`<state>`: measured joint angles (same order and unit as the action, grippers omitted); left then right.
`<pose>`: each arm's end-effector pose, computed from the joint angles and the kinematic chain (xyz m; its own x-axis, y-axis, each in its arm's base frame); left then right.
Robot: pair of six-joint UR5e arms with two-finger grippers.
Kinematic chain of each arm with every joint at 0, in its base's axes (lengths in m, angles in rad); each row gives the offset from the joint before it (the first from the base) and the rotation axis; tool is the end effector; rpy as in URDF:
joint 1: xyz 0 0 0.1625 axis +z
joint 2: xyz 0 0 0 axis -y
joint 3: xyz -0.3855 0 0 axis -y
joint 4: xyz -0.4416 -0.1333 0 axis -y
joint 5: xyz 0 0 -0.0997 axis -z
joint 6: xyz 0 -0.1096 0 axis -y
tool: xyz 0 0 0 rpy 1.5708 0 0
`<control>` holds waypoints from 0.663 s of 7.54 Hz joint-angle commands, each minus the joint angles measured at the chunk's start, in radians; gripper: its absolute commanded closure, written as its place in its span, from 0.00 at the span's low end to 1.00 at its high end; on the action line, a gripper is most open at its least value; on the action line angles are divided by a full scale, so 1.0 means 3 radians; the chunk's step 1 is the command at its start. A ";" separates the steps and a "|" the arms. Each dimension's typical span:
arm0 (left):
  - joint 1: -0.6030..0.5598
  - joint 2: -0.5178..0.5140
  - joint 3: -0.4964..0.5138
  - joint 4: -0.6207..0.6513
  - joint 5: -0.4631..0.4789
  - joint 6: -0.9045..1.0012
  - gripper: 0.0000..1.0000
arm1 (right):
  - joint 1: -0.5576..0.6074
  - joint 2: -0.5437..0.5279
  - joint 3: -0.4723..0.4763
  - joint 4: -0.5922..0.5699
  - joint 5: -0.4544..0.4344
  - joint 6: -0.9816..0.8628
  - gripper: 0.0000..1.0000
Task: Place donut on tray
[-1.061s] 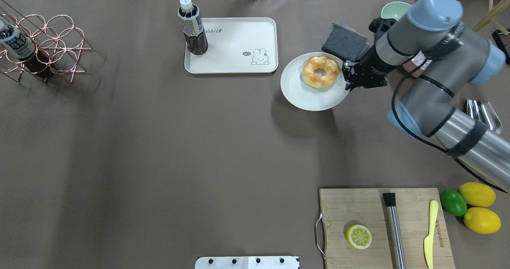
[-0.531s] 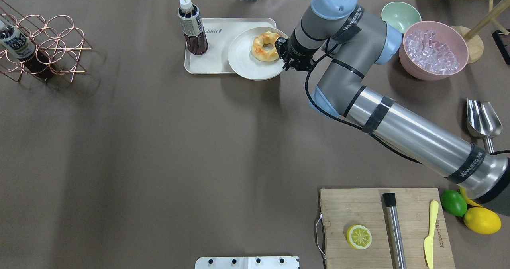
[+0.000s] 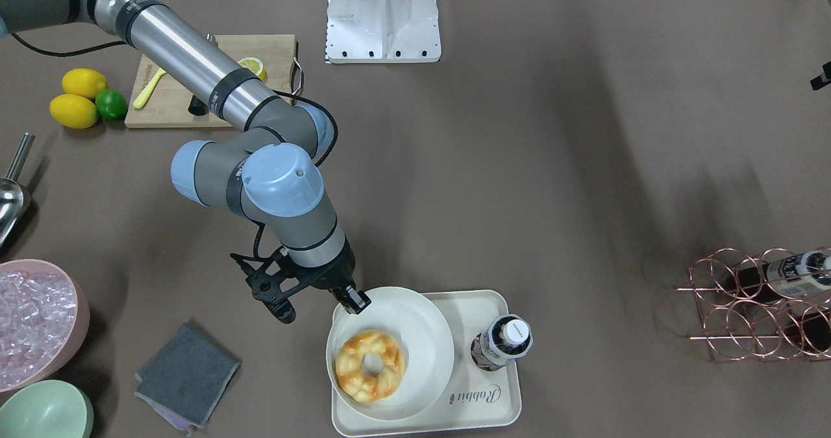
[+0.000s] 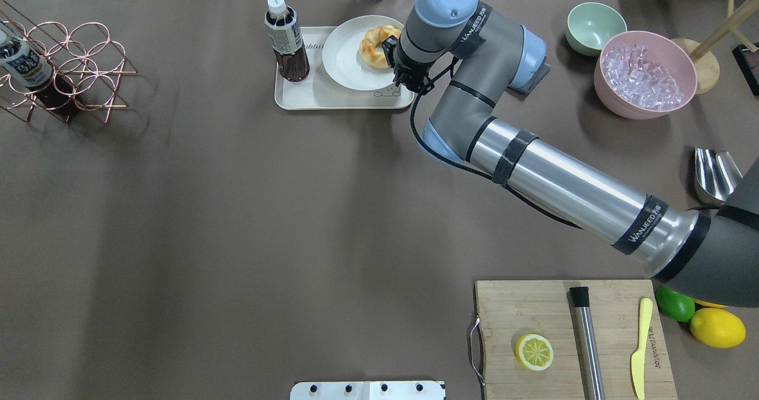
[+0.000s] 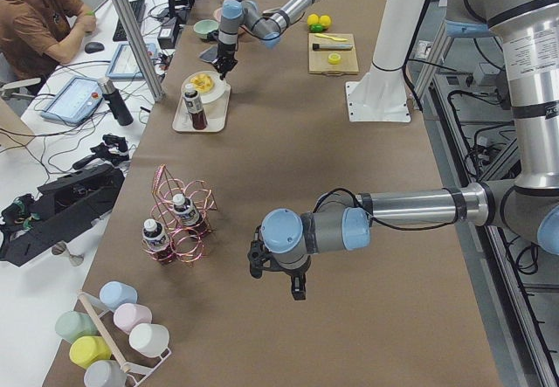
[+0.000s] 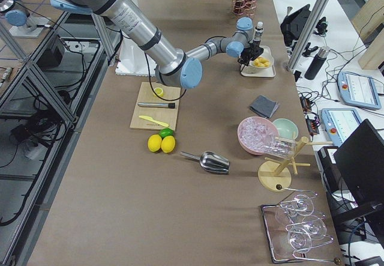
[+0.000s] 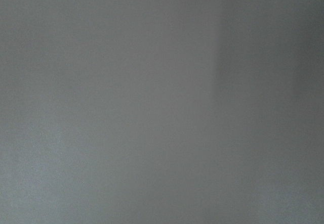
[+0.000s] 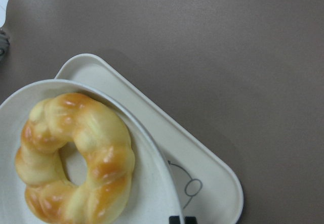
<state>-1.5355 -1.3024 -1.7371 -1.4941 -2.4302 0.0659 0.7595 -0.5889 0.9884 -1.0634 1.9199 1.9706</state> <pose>-0.0353 -0.4240 0.6674 0.6535 -0.0466 -0.7555 -0.0779 0.9887 -0.1284 -0.5649 -0.6685 0.1898 0.2358 0.7283 0.6434 -0.5900 0.6334 -0.5007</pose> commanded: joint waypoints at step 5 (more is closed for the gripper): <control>0.0000 -0.0005 -0.0003 -0.0005 0.0001 0.0005 0.02 | -0.0128 0.0291 -0.0436 0.0011 -0.0187 0.0191 0.69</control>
<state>-1.5359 -1.3023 -1.7380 -1.4948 -2.4298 0.0675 0.7277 -0.5038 0.8655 -1.0603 1.8801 2.0247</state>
